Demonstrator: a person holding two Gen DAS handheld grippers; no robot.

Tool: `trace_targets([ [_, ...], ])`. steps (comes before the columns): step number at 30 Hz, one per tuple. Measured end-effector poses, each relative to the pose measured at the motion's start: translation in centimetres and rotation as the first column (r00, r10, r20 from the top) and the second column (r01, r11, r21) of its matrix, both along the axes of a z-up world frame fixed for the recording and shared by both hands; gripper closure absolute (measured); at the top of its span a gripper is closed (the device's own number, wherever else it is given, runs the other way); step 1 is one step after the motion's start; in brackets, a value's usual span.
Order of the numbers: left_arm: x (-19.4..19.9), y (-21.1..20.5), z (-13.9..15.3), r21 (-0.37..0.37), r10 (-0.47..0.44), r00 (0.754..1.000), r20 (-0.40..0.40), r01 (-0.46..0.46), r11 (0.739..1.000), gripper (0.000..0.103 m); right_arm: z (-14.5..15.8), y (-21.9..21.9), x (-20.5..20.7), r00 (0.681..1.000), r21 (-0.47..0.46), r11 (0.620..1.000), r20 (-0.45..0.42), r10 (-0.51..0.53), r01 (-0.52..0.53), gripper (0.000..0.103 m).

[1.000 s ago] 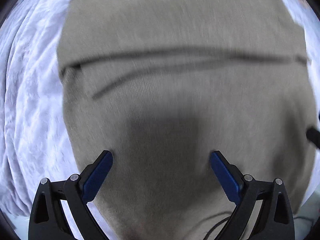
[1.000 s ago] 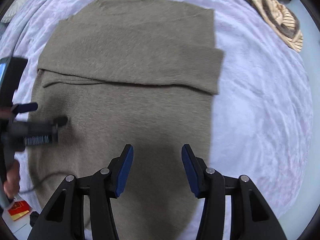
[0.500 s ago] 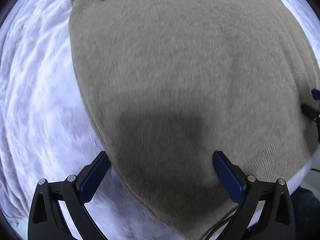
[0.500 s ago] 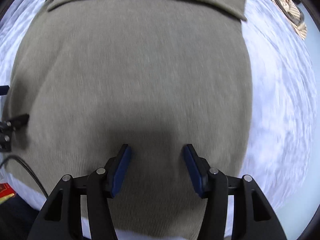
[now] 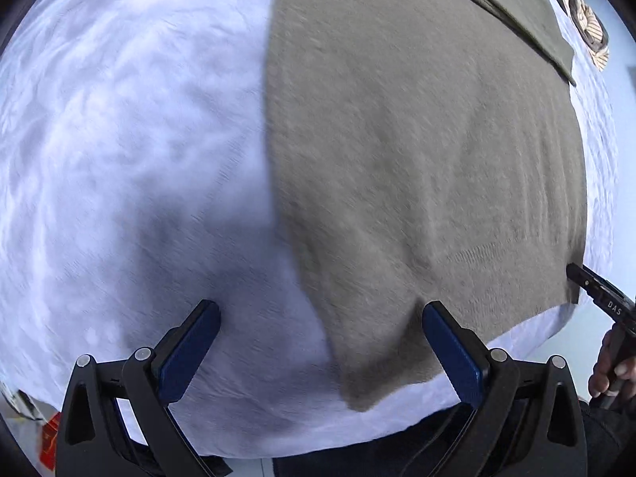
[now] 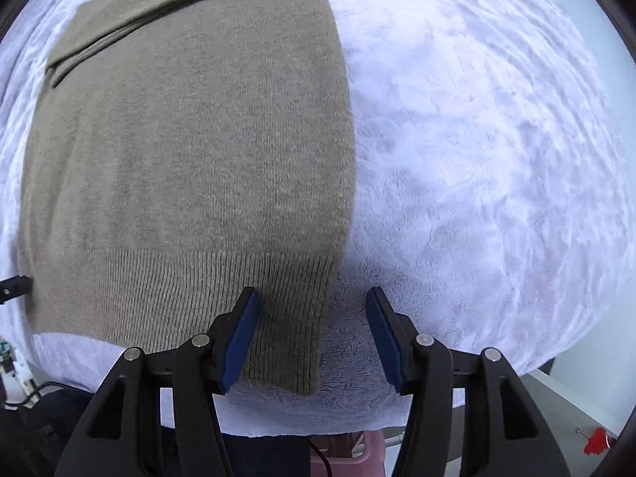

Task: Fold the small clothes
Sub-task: 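Move both open grippers down to the ribbed hem of the sweater, then close both grippers on the two corners of the sweater hem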

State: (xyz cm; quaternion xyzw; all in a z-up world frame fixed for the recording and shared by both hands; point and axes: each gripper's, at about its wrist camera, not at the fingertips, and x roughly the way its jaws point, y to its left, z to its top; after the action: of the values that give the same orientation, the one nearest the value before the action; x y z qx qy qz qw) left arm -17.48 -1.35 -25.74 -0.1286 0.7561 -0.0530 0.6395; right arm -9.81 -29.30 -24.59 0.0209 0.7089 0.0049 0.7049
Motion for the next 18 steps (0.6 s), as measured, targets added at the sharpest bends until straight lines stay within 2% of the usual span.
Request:
trace_targets([
  [3, -3.2, -5.2, 0.2, 0.031, -0.006, 1.0, -0.026, 0.007, 0.999, 0.001, -0.6, -0.8, -0.3, 1.0, 0.116, 0.993, -0.004, -0.031, 0.031, 0.044],
  [6, -2.7, -8.8, 0.0, 0.042, 0.011, 0.997, -0.076, -0.008, 0.999, 0.001, -1.2, -1.5, -0.6, 1.0, 0.18, 0.983, 0.003, -0.027, 0.026, 0.045],
  [8, -3.2, -10.8, 0.1, 0.066, 0.022, 0.996, -0.085, -0.017, 0.998, 0.001, -1.7, -2.2, -0.3, 1.0, 0.198, 0.98, 0.005, 0.003, -0.004, 0.05],
  [10, -3.3, -11.6, 0.1, 0.076, 0.041, 0.996, -0.085, -0.035, 0.997, 0.001, -2.2, -2.4, 0.0, 1.0, 0.219, 0.976, -0.006, 0.014, -0.013, 0.05],
  [11, -1.6, -12.4, 0.4, 0.07, 0.067, 0.994, -0.083, -0.062, 0.996, 0.001, -2.3, -2.6, 0.2, 1.0, 0.239, 0.971, -0.011, 0.013, -0.009, 0.05],
  [14, -3.2, -10.2, 0.4, 0.038, 0.189, 0.978, -0.09, -0.186, 0.982, 0.001, -2.5, -3.3, 1.3, 0.999, 0.29, 0.956, -0.011, 0.042, -0.037, 0.05],
  [18, -4.6, -10.2, 0.4, 0.025, 0.259, 0.962, -0.09, -0.258, 0.966, 0.001, -3.0, -3.6, 0.4, 0.999, 0.326, 0.944, -0.015, 0.051, -0.044, 0.05],
])
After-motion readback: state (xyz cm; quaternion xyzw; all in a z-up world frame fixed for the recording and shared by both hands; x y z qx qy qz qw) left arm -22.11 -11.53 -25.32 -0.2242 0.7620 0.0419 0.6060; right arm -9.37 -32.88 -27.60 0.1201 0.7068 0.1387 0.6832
